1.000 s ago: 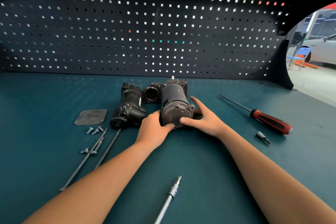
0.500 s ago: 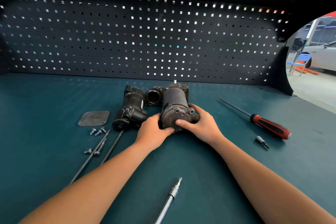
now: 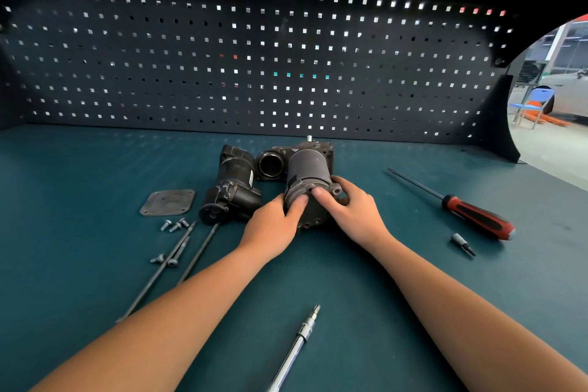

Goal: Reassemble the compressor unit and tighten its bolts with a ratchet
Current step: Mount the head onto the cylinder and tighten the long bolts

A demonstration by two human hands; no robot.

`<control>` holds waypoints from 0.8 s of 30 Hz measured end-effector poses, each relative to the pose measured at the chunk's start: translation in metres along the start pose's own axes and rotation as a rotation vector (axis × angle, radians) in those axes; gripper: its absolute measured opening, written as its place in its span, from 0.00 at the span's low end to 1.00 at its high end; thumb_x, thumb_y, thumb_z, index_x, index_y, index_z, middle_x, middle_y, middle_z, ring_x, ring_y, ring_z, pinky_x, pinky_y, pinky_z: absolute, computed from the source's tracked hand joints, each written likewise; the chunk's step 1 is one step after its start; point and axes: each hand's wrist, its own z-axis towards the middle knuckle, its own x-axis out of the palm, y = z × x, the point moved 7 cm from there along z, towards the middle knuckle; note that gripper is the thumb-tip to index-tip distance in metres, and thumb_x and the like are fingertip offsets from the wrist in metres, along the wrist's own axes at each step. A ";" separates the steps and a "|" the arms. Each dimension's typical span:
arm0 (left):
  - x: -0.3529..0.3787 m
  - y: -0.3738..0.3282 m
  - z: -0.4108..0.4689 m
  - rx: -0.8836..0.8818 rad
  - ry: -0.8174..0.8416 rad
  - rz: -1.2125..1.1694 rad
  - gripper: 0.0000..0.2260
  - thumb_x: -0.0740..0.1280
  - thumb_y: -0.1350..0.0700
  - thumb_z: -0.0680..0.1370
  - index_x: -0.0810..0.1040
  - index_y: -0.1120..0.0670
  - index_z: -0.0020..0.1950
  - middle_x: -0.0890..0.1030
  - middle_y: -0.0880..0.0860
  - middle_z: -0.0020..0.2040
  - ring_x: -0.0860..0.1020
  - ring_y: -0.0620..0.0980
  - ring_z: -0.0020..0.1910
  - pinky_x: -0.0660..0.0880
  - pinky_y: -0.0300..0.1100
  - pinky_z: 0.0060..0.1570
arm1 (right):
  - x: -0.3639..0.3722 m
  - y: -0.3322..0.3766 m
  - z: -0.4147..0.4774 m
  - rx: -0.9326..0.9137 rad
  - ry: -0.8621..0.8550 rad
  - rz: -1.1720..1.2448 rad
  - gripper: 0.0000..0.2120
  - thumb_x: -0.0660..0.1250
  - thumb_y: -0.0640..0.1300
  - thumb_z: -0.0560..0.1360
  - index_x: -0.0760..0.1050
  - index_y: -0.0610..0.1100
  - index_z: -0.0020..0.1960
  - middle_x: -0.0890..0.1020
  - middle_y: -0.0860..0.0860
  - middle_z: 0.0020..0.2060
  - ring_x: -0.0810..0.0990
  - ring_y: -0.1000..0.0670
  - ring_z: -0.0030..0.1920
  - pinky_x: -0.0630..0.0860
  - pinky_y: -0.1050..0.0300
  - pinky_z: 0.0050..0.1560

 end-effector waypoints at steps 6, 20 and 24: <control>0.002 0.000 -0.001 -0.076 0.051 0.095 0.24 0.50 0.41 0.80 0.69 0.57 0.66 0.75 0.58 0.60 0.73 0.56 0.59 0.70 0.48 0.58 | 0.001 0.003 0.002 0.019 0.015 -0.134 0.40 0.59 0.73 0.65 0.65 0.51 0.70 0.79 0.50 0.55 0.77 0.48 0.55 0.73 0.54 0.51; -0.019 0.008 0.003 -0.053 0.040 0.083 0.22 0.64 0.45 0.76 0.80 0.66 0.43 0.83 0.61 0.40 0.73 0.50 0.33 0.67 0.40 0.33 | -0.001 -0.011 0.002 0.025 0.160 0.261 0.23 0.56 0.60 0.77 0.71 0.50 0.68 0.77 0.56 0.62 0.73 0.54 0.64 0.65 0.54 0.68; -0.016 0.008 0.003 -0.031 0.051 0.134 0.21 0.64 0.46 0.76 0.80 0.65 0.42 0.83 0.60 0.41 0.73 0.48 0.32 0.66 0.37 0.30 | -0.002 -0.007 0.004 -0.008 0.126 0.208 0.23 0.57 0.58 0.77 0.72 0.49 0.66 0.77 0.55 0.61 0.73 0.55 0.63 0.66 0.57 0.67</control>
